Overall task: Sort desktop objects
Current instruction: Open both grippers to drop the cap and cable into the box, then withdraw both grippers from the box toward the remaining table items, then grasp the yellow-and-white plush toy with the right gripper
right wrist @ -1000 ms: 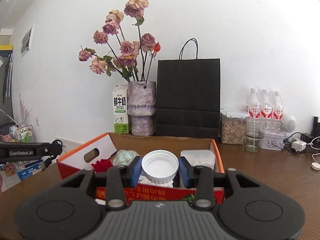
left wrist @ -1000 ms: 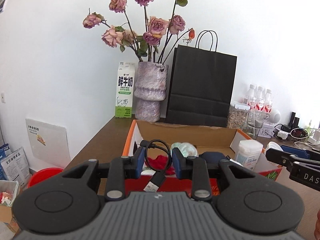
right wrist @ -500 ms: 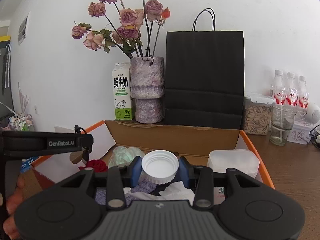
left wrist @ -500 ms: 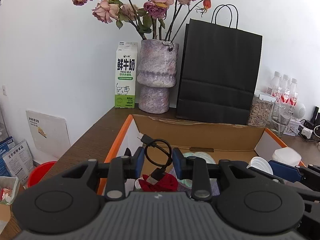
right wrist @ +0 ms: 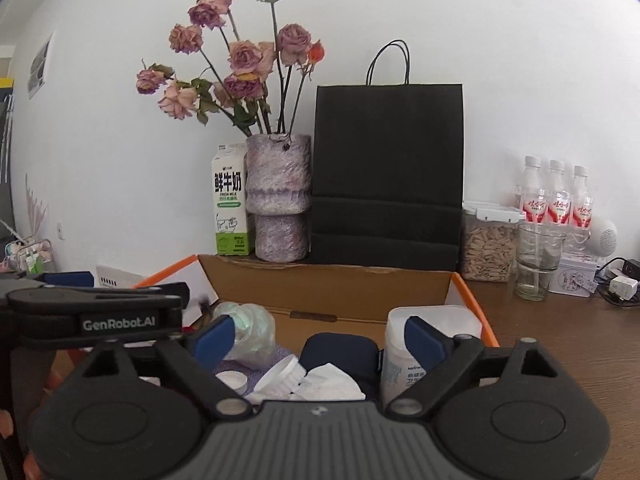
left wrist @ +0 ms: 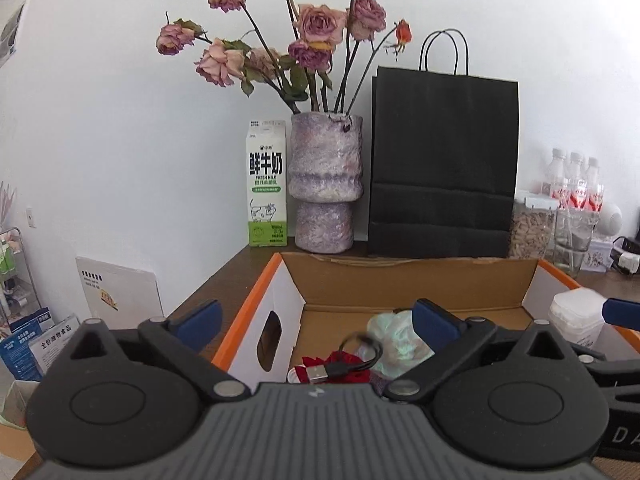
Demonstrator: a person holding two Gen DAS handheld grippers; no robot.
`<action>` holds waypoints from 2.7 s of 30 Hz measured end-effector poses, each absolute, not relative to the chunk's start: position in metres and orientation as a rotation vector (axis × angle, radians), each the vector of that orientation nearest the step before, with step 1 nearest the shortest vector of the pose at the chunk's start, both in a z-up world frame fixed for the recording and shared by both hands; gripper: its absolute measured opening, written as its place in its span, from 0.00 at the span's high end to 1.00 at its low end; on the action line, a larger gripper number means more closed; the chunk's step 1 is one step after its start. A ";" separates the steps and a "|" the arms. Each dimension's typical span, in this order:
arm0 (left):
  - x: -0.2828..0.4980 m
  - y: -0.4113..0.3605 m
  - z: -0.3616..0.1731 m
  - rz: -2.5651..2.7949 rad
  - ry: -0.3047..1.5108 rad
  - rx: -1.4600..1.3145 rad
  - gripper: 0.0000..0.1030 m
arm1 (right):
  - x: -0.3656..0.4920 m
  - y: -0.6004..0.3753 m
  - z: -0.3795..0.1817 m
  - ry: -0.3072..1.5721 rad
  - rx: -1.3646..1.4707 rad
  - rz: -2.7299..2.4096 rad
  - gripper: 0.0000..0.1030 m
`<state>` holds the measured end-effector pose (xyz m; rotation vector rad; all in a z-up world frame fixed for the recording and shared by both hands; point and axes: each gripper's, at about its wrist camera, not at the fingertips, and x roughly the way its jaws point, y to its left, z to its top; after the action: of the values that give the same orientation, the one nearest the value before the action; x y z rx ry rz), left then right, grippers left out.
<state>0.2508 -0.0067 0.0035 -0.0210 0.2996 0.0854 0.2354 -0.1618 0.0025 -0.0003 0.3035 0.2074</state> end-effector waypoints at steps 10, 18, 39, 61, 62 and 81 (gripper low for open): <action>0.246 -0.005 0.005 0.073 0.296 -0.049 0.00 | 0.223 -0.168 0.007 0.290 0.015 0.192 0.00; 0.243 -0.001 0.004 0.080 0.289 -0.053 0.00 | 0.217 -0.169 0.006 0.289 -0.003 0.182 0.00; 0.215 0.012 -0.004 0.113 0.287 -0.050 0.00 | 0.192 -0.179 -0.005 0.304 -0.060 0.176 0.00; 0.172 0.027 -0.014 0.162 0.319 -0.019 0.00 | 0.146 -0.192 -0.025 0.338 -0.088 0.126 0.00; 0.169 0.029 -0.015 0.167 0.323 -0.022 0.00 | 0.142 -0.195 -0.025 0.336 -0.078 0.123 0.00; 0.110 0.029 -0.024 0.059 0.438 0.055 0.00 | 0.074 -0.196 -0.019 0.411 -0.053 0.220 0.00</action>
<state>0.1095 0.0288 -0.0238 0.0552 0.4377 0.0591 0.0740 -0.1963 -0.0194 -0.0530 0.4108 0.2197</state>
